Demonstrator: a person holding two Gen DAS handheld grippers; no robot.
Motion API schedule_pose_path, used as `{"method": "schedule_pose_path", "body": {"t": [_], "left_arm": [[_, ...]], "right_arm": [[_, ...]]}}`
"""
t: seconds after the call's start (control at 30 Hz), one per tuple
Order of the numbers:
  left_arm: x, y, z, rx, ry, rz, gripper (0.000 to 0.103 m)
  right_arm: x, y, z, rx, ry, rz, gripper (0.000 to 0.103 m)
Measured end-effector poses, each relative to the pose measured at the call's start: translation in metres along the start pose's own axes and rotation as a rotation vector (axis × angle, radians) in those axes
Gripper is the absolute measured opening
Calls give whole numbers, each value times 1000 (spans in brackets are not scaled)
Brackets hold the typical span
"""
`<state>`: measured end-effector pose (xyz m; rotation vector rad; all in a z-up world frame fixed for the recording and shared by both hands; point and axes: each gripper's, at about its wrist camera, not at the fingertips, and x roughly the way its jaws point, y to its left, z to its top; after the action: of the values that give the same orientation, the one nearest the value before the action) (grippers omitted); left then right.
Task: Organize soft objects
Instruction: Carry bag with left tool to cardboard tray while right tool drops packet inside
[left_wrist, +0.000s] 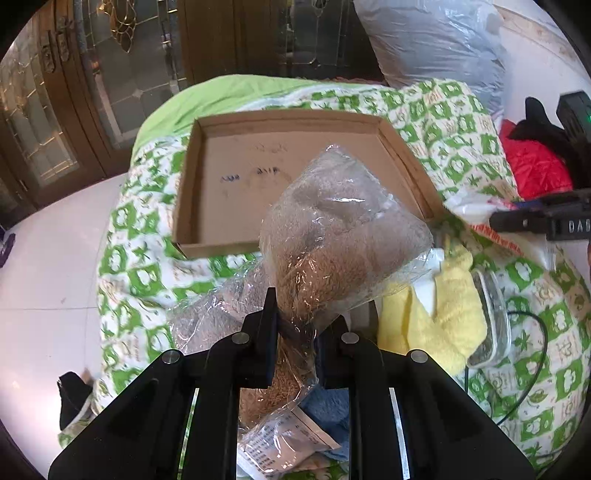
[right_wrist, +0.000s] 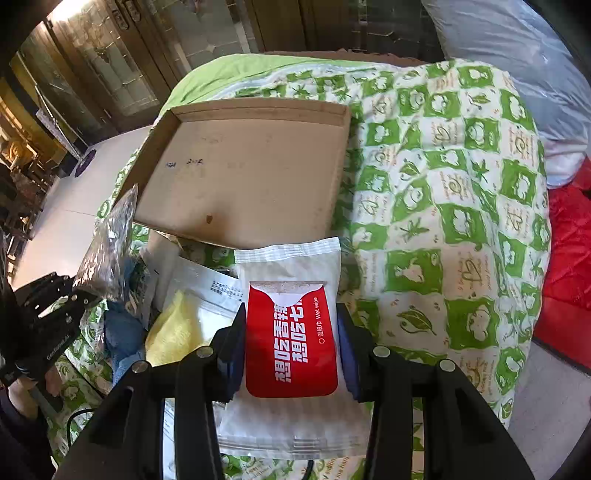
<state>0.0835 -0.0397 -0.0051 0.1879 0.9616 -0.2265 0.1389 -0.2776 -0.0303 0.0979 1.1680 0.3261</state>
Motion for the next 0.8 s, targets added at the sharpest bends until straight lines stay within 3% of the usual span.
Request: {"method": "schedule_pose_path", "body": {"t": [0.33,0.8], "left_arm": [[12,4,42,19,-21,55,15],[60,14,90,7,-3,103,15]], "right_arm": [[19,1,15,11,1,19,43],[45,1,64,57,-49,14,43]]}}
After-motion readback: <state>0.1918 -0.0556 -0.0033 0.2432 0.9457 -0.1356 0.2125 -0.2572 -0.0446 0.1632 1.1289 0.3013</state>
